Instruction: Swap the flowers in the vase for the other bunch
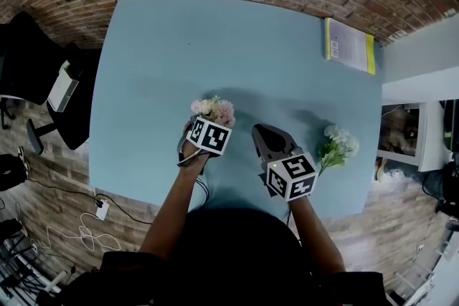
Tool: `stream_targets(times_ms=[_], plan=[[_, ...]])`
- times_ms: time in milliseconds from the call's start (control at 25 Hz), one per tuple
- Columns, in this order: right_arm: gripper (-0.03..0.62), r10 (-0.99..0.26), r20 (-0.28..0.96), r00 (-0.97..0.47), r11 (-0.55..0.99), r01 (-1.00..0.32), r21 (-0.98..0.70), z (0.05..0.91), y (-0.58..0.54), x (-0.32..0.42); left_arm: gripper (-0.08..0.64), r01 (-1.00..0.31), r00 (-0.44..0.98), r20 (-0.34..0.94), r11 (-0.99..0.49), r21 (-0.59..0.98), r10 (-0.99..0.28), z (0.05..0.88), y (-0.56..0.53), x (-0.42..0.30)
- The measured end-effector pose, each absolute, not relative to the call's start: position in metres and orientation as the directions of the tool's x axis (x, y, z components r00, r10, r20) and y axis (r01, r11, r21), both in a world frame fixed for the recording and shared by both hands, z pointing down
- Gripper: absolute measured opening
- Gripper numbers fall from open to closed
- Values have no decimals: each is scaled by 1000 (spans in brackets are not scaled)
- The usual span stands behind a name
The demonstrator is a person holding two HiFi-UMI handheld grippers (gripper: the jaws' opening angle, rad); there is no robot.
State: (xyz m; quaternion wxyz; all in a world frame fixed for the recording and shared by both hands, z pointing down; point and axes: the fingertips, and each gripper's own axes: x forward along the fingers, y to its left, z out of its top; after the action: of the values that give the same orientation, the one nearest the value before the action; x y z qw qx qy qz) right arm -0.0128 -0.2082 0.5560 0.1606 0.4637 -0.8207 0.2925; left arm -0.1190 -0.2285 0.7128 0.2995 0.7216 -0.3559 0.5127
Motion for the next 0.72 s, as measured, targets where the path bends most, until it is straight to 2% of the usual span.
stream_targets(times_ms=[720], plan=[[15, -682, 523, -511, 411, -860, -303, 543, -202, -13, 146, -826, 286, 910, -559, 75, -301, 672, -238, -112]])
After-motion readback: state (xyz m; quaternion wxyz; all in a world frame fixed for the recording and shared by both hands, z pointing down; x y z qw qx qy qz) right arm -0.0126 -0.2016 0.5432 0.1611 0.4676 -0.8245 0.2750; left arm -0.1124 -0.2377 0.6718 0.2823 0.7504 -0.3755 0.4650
